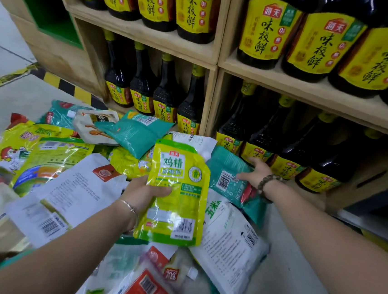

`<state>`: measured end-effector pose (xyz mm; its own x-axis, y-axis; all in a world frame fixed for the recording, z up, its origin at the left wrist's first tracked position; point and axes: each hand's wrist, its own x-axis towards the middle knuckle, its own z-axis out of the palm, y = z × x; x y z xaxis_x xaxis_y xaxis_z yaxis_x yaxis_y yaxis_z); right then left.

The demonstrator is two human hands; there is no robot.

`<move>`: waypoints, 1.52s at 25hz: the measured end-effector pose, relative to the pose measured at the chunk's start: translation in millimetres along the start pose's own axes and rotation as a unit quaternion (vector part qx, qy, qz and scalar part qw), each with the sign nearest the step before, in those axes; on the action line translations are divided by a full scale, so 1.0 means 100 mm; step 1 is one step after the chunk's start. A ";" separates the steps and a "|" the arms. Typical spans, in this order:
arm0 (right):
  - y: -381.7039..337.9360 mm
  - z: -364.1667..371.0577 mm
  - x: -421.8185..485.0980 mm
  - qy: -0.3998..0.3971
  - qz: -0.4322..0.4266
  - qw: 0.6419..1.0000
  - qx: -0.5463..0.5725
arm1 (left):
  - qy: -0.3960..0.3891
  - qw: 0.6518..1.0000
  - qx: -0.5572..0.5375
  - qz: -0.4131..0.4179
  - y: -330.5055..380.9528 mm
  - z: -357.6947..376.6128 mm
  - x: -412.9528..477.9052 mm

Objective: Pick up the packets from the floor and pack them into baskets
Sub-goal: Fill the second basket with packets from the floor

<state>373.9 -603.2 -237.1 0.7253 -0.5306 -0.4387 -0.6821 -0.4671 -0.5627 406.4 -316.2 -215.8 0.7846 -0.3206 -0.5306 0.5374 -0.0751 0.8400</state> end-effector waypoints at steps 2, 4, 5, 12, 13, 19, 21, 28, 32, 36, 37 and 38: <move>0.07 0.00 0.08 -0.054 0.037 0.998 0.023 | -0.002 1.000 -0.006 -0.012 -0.08 0.03 0.01; 0.13 0.00 0.17 -0.064 0.029 0.997 -0.043 | -0.006 1.000 -0.012 -0.011 -0.16 0.04 0.05; 0.15 -0.03 0.19 -0.065 0.020 0.993 -0.093 | -0.004 1.000 -0.021 -0.013 -0.19 0.03 0.10; 0.31 -0.16 0.01 -0.213 0.114 0.965 0.104 | -0.015 0.999 -0.030 -0.035 -0.17 0.05 0.25; 0.32 -0.17 -0.03 -0.221 0.142 0.957 0.124 | -0.019 0.999 -0.033 -0.035 -0.17 0.05 0.27; 0.34 -0.20 -0.23 -0.194 0.203 0.931 0.232 | -0.007 1.000 -0.016 0.007 -0.04 0.07 0.26; 0.32 -0.23 -0.34 -0.169 0.194 0.933 0.251 | 0.017 0.998 -0.049 0.029 0.04 0.05 0.29; 0.17 -0.47 -0.79 0.040 0.027 0.941 0.334 | 0.036 0.990 -0.072 0.119 0.32 0.35 0.12; 0.09 -0.72 -1.11 0.191 -0.044 0.924 0.327 | 0.019 0.984 -0.056 0.171 0.40 0.64 -0.11; 0.00 -1.08 -1.58 0.320 -0.055 0.911 0.253 | 0.018 0.973 -0.064 0.220 0.53 1.08 -0.39; -0.03 -1.17 -1.67 0.345 -0.061 0.903 0.248 | 0.015 0.970 -0.067 0.233 0.57 1.18 -0.44; -0.07 -1.26 -1.75 0.364 -0.062 0.896 0.247 | 0.014 0.968 -0.069 0.243 0.62 1.27 -0.50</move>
<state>239.5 -596.5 -67.9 0.4163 -0.9012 0.1205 -0.3466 -0.2798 -0.8953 361.0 -425.1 -122.6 0.9620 -0.2603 -0.0823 0.1381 0.2042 0.9691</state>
